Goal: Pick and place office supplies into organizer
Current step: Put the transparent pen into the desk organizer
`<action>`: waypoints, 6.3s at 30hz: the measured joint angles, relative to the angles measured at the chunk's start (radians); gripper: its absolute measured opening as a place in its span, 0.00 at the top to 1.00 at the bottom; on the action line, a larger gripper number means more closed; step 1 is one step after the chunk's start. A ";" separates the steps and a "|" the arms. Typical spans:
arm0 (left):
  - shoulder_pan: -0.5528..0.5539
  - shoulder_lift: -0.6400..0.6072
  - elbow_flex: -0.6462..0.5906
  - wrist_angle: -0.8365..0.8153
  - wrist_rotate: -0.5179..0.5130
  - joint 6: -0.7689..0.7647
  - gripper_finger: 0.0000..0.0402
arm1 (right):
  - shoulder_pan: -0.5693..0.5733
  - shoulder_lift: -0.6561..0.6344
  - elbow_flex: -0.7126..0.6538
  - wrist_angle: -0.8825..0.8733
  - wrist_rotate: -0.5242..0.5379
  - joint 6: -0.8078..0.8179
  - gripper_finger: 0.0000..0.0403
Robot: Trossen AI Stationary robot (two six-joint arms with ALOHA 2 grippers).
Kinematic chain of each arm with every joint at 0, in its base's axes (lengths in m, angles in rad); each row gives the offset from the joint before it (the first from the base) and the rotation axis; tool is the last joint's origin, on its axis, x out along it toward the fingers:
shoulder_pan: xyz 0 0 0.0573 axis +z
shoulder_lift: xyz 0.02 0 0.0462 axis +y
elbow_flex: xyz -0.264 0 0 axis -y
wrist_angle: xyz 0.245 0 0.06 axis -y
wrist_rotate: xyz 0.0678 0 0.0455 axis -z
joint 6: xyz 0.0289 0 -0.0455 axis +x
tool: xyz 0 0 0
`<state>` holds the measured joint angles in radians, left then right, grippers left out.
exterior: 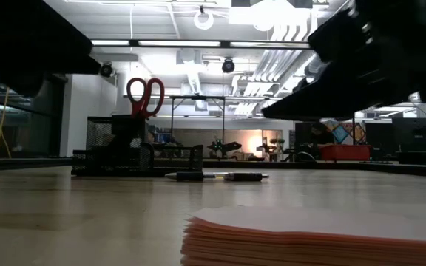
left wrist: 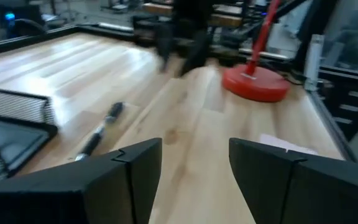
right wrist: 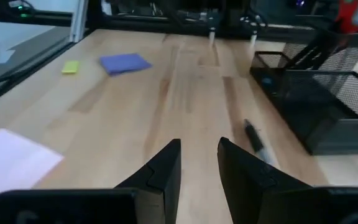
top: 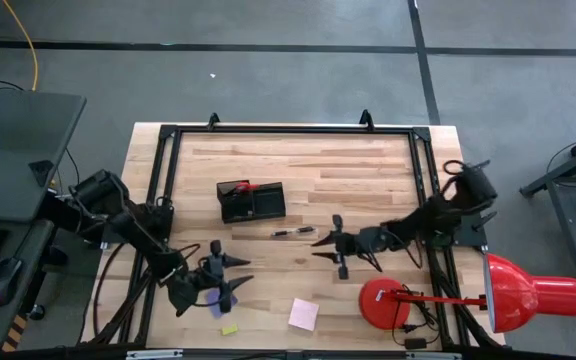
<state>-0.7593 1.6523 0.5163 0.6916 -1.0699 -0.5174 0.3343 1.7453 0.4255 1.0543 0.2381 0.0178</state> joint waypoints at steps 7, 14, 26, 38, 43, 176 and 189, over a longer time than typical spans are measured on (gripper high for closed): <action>-0.014 0.037 0.000 0.122 0.049 0.128 0.56 | -0.167 0.129 0.000 0.163 -0.148 -0.032 0.75; -0.013 0.037 0.000 0.130 0.063 0.128 0.56 | -0.321 0.222 0.012 0.216 -0.319 0.007 0.75; -0.013 0.037 0.000 0.130 0.068 0.126 0.56 | -0.361 0.420 0.121 0.324 -0.485 -0.016 0.75; -0.013 0.037 0.000 0.129 0.072 0.124 0.56 | -0.369 0.488 0.122 0.324 -0.387 0.000 0.75; -0.013 0.037 0.000 0.129 0.072 0.121 0.56 | -0.357 0.487 0.113 0.291 -0.311 -0.011 0.76; 0.524 0.100 0.399 -0.538 1.070 -0.011 0.93 | 0.091 -0.129 0.333 -0.749 -0.047 -0.086 0.91; 0.523 0.100 0.399 -0.532 1.051 -0.008 0.93 | 0.092 -0.129 0.333 -0.733 -0.047 -0.077 0.79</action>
<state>-0.2359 1.7520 0.9154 0.1593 -0.0189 -0.5253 0.4259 1.6161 0.7589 0.3209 0.1912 -0.0589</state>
